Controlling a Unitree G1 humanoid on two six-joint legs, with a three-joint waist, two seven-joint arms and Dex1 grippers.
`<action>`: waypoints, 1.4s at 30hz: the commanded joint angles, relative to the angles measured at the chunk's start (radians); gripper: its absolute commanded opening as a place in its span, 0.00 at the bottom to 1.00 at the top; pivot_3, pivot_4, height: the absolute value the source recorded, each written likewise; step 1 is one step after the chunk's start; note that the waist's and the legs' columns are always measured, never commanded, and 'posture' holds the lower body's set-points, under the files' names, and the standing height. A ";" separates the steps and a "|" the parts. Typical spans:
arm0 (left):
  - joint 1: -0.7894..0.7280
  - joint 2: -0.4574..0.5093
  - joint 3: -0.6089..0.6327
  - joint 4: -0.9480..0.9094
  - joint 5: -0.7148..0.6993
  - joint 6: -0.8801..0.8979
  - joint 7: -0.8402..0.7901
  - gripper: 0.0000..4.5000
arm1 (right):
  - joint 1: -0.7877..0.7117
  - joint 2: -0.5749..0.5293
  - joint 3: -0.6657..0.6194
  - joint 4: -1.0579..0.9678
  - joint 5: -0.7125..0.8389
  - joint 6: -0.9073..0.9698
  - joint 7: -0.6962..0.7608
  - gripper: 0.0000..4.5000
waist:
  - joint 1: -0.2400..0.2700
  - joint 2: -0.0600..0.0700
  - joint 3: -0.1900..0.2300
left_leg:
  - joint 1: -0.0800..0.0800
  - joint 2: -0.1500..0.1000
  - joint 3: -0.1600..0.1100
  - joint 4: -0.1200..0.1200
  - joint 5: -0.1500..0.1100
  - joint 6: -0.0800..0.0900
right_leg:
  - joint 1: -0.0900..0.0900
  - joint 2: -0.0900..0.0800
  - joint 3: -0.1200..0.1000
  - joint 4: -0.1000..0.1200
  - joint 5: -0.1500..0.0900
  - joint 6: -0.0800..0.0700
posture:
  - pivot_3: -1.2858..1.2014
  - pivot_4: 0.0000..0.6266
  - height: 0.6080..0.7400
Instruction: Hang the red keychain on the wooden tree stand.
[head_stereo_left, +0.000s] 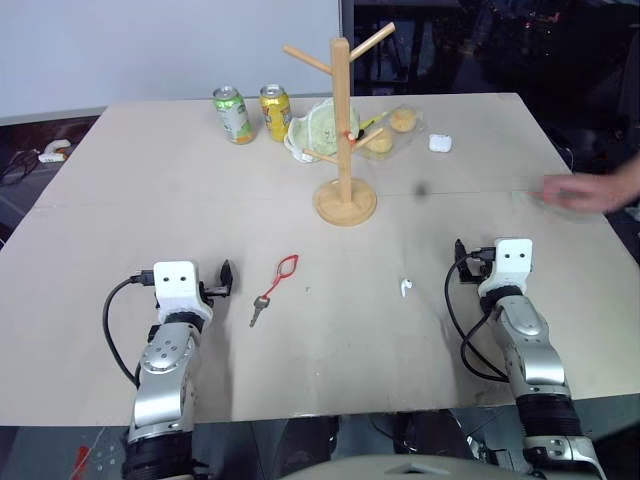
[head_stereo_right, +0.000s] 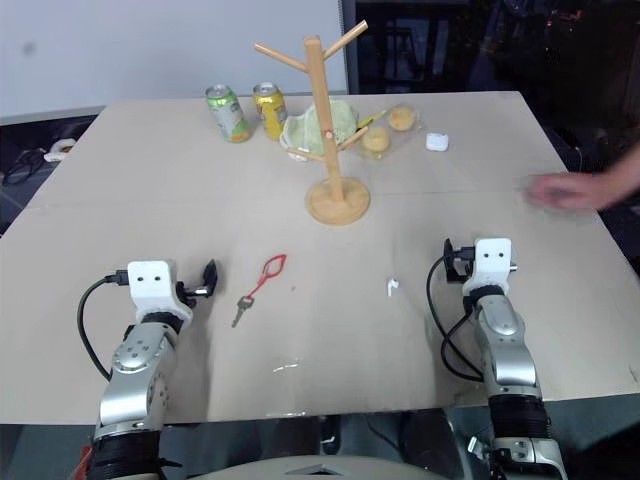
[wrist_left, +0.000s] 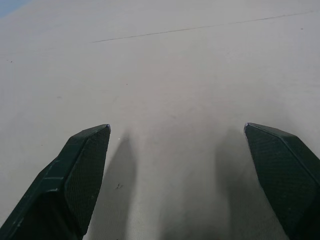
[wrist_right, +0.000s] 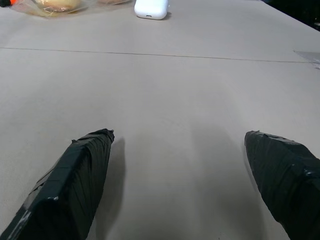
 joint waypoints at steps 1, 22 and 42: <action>0.038 0.024 0.016 0.051 0.009 0.054 -0.017 0.99 | 0.034 -0.030 -0.034 0.039 -0.015 0.041 -0.007 1.00 | 0.000 0.000 0.000 | 0.000 0.000 0.000 0.000 0.000 0.000 | 0.000 0.000 0.000 0.000 0.000 0.000 | 0.52 0.24 1.00; -0.113 0.548 -0.111 -0.367 -0.345 0.192 -0.892 0.99 | 0.049 -0.496 0.143 -0.163 0.234 0.043 0.932 1.00 | 0.012 -0.031 0.037 | 0.007 0.001 0.001 0.008 -0.023 -0.020 | -0.003 0.019 -0.002 0.025 0.010 -0.004 | 0.52 0.24 1.00; -0.113 0.610 -0.163 -0.434 -0.381 0.113 -1.150 0.99 | -0.188 -0.424 0.278 0.008 0.216 0.041 1.159 1.00 | 0.031 -0.029 0.049 | 0.007 0.003 0.001 0.030 -0.023 -0.020 | -0.004 0.021 0.003 0.042 0.009 -0.010 | 0.52 0.24 1.00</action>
